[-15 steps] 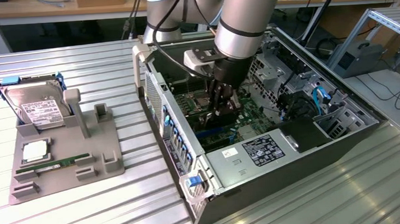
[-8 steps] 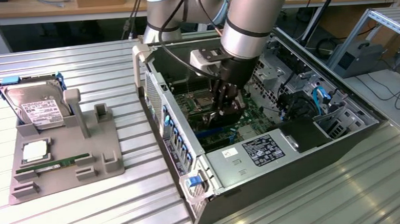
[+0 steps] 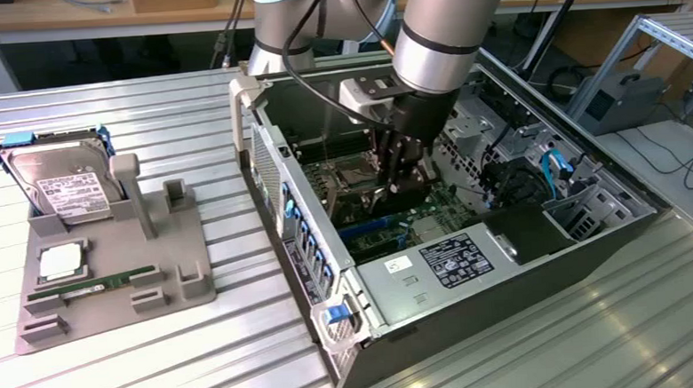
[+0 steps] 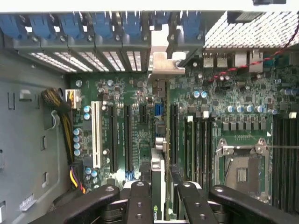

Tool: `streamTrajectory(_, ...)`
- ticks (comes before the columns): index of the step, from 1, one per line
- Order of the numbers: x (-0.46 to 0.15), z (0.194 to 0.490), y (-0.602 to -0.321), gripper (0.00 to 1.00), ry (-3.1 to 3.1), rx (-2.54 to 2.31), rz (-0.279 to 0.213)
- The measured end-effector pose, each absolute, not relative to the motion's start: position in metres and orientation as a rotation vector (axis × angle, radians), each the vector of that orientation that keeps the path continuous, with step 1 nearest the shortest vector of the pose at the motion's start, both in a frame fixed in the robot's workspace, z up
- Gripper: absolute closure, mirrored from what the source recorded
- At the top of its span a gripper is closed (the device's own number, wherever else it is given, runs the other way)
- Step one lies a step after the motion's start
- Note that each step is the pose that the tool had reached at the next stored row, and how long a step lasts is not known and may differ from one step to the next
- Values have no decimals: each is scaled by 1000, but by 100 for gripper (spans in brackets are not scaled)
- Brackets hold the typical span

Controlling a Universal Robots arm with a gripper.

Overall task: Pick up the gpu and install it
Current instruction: 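Insert the gpu into the slot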

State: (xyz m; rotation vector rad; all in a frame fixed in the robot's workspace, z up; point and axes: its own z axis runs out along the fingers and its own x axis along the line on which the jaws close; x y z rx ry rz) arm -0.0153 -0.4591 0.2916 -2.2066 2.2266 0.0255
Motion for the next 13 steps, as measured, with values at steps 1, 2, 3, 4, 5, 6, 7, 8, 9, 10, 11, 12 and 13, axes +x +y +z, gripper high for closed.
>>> streamTrajectory(1, -15, 291, -459, 74, 2219, -2199, 8)
streamTrajectory(2, -15, 291, -459, 74, 2212, -2193, -5)
streamTrajectory(3, -15, 291, -459, 74, 2206, -2187, -18)
streamTrajectory(4, -15, 291, -459, 74, 2206, -2187, -18)
streamTrajectory(5, -15, 291, -459, 74, 2206, -2187, -19)
streamTrajectory(6, -16, 291, -459, 74, 2220, -2201, -50)
streamTrajectory(7, -15, 291, -459, 74, 2220, -2202, -51)
streamTrajectory(8, -17, 291, -459, 74, 2220, -2202, -51)
streamTrajectory(9, -20, 291, -459, 74, 2220, -2202, -51)
streamTrajectory(10, -22, 291, -458, 74, 2221, -2201, -51)
streamTrajectory(11, -25, 291, -456, 74, 2223, -2198, -51)
streamTrajectory(12, -28, 291, -455, 74, 2225, -2196, -52)
streamTrajectory(13, -31, 291, -455, 74, 2228, -2193, -52)
